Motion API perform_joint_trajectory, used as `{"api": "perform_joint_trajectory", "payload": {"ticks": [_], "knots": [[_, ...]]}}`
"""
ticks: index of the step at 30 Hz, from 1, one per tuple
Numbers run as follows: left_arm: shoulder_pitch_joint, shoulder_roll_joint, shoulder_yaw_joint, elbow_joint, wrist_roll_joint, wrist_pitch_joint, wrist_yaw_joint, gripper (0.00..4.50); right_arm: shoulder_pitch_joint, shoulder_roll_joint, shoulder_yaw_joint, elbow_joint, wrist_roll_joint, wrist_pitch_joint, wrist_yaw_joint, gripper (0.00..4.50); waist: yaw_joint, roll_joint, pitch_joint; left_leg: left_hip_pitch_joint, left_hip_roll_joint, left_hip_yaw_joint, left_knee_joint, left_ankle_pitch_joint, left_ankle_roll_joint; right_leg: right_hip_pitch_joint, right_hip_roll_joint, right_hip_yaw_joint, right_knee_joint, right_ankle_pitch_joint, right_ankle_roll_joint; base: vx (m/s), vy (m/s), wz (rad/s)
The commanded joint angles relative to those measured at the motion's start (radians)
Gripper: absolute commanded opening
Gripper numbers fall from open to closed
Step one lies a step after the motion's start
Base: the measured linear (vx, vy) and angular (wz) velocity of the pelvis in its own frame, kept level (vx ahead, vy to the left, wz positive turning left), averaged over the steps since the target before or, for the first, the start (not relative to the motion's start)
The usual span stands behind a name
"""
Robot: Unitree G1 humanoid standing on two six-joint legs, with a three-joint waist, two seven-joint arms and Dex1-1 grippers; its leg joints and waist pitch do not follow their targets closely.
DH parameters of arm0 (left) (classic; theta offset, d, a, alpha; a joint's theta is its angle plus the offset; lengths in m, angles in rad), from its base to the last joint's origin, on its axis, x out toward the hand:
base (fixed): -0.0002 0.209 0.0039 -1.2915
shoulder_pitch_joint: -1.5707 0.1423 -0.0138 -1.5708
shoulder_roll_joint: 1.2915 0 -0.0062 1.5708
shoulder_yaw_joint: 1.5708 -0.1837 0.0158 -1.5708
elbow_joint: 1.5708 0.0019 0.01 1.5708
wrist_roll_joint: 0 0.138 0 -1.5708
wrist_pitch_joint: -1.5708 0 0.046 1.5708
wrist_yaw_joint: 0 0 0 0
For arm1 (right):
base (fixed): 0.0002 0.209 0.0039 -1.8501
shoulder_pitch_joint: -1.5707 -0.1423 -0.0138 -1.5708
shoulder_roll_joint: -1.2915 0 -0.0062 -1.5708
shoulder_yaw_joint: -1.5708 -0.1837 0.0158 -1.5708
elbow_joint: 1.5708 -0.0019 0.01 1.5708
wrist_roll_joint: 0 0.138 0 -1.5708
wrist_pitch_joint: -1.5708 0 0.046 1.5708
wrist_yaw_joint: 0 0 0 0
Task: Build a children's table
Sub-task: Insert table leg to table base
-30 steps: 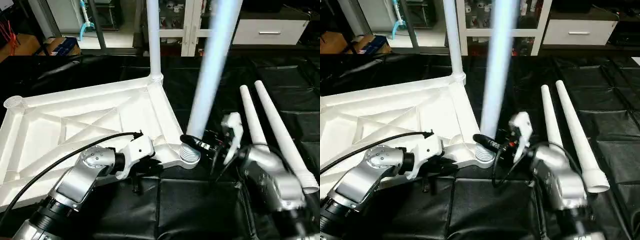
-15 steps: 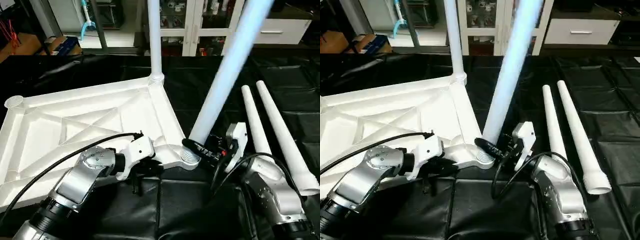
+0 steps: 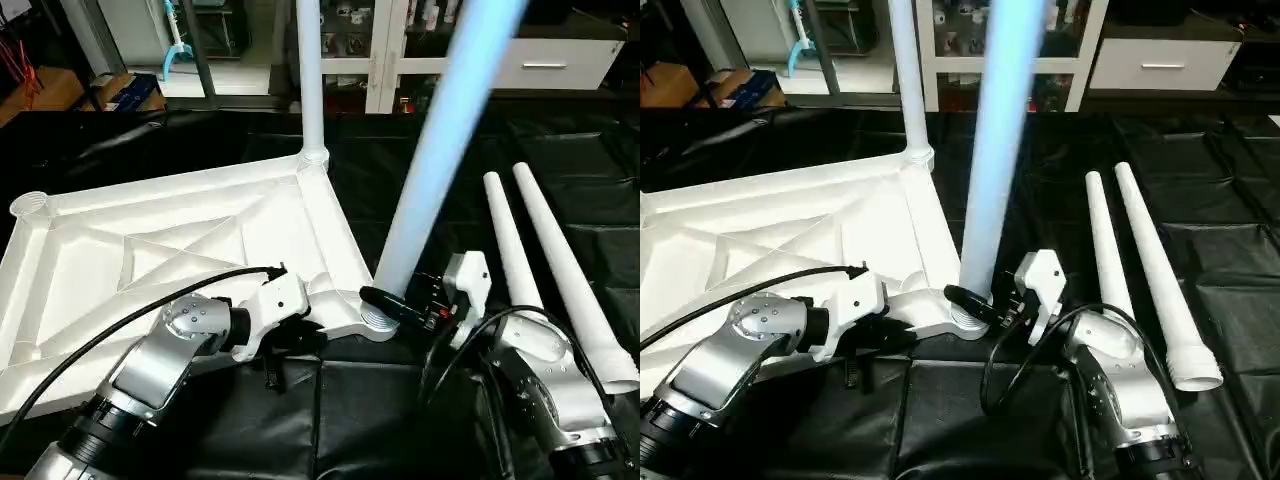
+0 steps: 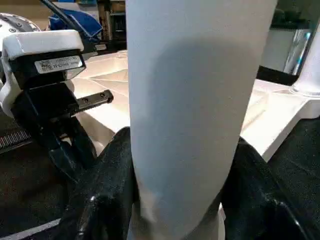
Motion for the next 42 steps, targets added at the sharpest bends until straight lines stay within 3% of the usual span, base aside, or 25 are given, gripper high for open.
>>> {"api": "perform_joint_trajectory", "payload": {"ticks": [1,5,8,12,20,24,30,42], "knots": [[0.032,0.009,-0.052,0.045,0.017,0.031,-0.01,0.02,0.054,-0.034,0.04,0.119,-0.086,0.085,0.003,1.88,-0.004,-0.004,-0.015,0.01,0.103,-0.055,-0.106,-0.335,0.004,0.002,-0.093,0.053,-0.086,-0.37,-0.202,0.0,0.0,0.0],[0.034,0.008,-0.051,0.039,0.018,0.031,-0.009,0.02,0.064,-0.072,0.077,0.147,-0.126,0.097,0.013,1.88,-0.004,-0.003,-0.019,0.015,0.103,-0.053,-0.106,-0.321,0.0,0.001,-0.089,0.052,-0.085,-0.32,-0.202,0.0,0.0,0.0],[0.035,0.009,-0.05,0.034,0.017,0.032,-0.008,0.02,0.072,-0.095,0.101,0.16,-0.169,0.088,0.005,1.88,-0.006,-0.002,-0.019,0.01,0.104,-0.053,-0.109,-0.299,0.005,0.007,-0.085,0.047,-0.081,-0.253,-0.21,0.0,0.0,0.0],[0.038,0.01,-0.052,0.026,0.017,0.033,-0.008,0.02,0.072,-0.067,0.063,0.16,-0.13,0.072,-0.03,1.88,-0.009,-0.002,-0.017,0.015,0.104,-0.056,-0.114,-0.369,-0.01,0.002,-0.089,0.05,-0.092,-0.353,-0.187,0.0,0.0,0.0],[0.036,0.014,-0.054,0.029,0.019,0.031,-0.006,0.02,0.048,-0.044,0.038,0.162,-0.1,0.034,-0.07,1.88,-0.011,-0.003,-0.016,0.018,0.102,-0.056,-0.116,-0.394,-0.018,-0.003,-0.089,0.052,-0.097,-0.387,-0.176,0.0,0.0,0.0],[0.038,0.013,-0.05,0.028,0.02,0.034,0.003,0.02,0.043,-0.016,-0.004,0.185,-0.07,0.012,-0.094,1.88,-0.012,-0.003,-0.013,0.018,0.103,-0.059,-0.119,-0.417,-0.025,-0.006,-0.089,0.053,-0.099,-0.411,-0.176,0.0,0.0,0.0],[0.038,0.015,-0.048,0.029,0.019,0.034,0.003,0.0,0.048,-0.009,-0.021,0.199,-0.049,0.01,-0.089,1.87,-0.014,-0.004,-0.009,0.018,0.104,-0.062,-0.123,-0.447,-0.037,-0.009,-0.088,0.053,-0.101,-0.437,-0.161,0.0,0.0,0.0],[0.039,0.017,-0.045,0.027,0.022,0.045,0.016,0.0,0.047,0.0,-0.016,0.215,-0.075,-0.018,-0.114,1.87,-0.015,-0.002,-0.005,0.018,0.104,-0.063,-0.125,-0.462,-0.039,-0.012,-0.09,0.055,-0.103,-0.461,-0.153,0.0,0.0,0.0]]}}
